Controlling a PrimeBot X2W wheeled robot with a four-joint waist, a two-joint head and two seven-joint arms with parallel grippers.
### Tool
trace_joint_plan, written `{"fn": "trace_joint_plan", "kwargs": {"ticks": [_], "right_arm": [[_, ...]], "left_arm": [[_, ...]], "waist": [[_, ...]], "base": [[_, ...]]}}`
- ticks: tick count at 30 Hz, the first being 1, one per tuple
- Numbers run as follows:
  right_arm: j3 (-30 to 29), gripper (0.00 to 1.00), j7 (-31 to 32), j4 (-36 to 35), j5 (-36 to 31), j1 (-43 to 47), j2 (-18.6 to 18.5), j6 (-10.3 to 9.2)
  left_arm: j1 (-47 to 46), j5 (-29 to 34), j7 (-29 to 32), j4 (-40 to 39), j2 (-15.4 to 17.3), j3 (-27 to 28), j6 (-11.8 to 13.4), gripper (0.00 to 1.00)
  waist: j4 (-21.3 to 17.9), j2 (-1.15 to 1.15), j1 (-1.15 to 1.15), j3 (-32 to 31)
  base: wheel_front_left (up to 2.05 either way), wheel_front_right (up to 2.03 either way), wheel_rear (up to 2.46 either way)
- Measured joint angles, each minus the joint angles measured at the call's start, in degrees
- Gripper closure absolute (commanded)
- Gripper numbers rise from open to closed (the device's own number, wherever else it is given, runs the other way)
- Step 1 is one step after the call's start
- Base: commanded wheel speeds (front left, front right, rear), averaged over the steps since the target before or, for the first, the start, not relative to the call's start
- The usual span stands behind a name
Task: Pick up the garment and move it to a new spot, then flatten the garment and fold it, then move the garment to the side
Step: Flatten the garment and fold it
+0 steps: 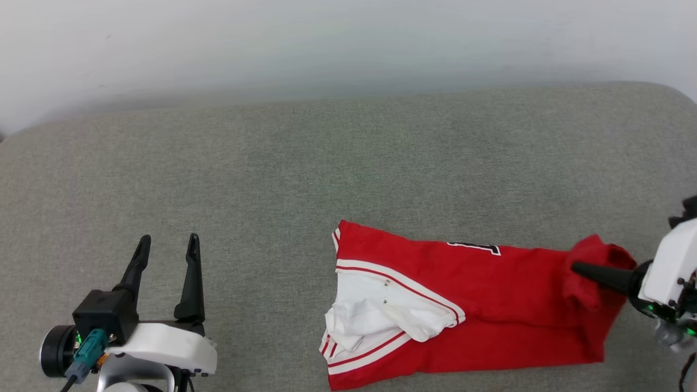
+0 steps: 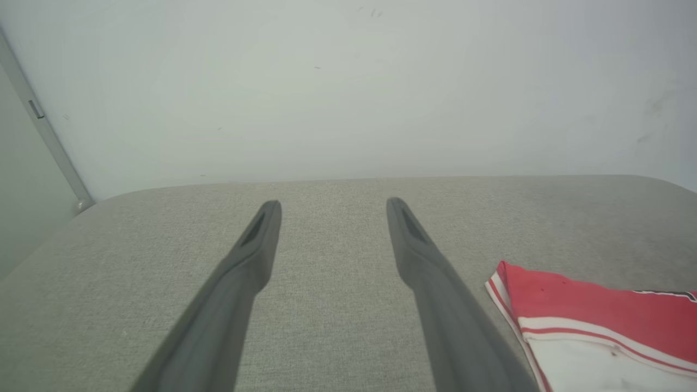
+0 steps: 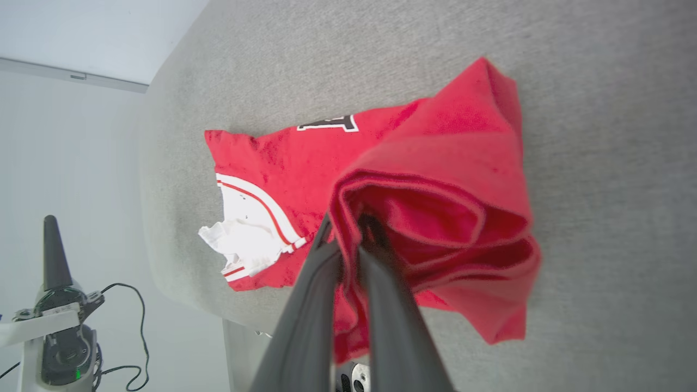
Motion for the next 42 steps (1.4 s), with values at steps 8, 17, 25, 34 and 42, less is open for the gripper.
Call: {"fn": "trace_joint_plan", "kwargs": {"ticks": [8, 17, 25, 34, 42], "right_arm": [[13.8, 1.00, -4.9, 10.1, 17.0, -1.9, 0.7, 0.00], [34.2, 1.00, -18.3, 17.6, 28.2, -4.7, 0.7, 0.00], [42.6, 0.00, -25.6, 20.1, 22.9, -7.0, 0.5, 0.00], [47.6, 0.00, -38.8, 8.8, 4.3, -8.2, -11.1, -0.01], [34.3, 0.00, -57.7, 3.2, -13.4, 0.0, -15.2, 0.00]], "left_arm": [[-2.3, 0.1, 0.2, 0.6, -0.8, -1.3, -0.7, 0.00], [-5.0, 0.0, -0.1, 2.5, -2.2, -2.7, -2.1, 0.00], [-5.0, -0.4, -0.9, 4.1, -2.5, -2.5, -2.4, 0.00], [-4.7, -0.7, -1.4, 5.2, -2.5, -2.4, -2.0, 0.00], [-3.7, -0.7, -1.6, 6.0, -2.0, -2.3, -1.5, 0.00]], "waist": [[3.2, 0.00, 0.00, 0.8], [7.4, 0.00, 0.00, 1.6], [8.6, 0.00, 0.00, 2.2], [6.7, 0.00, 0.00, 0.7], [4.2, 0.00, -0.01, -1.3]], "base": [[0.00, 0.00, 0.00], [0.00, 0.00, 0.00], [0.00, 0.00, 0.00], [0.00, 0.00, 0.00], [0.00, 0.00, 0.00]]}}
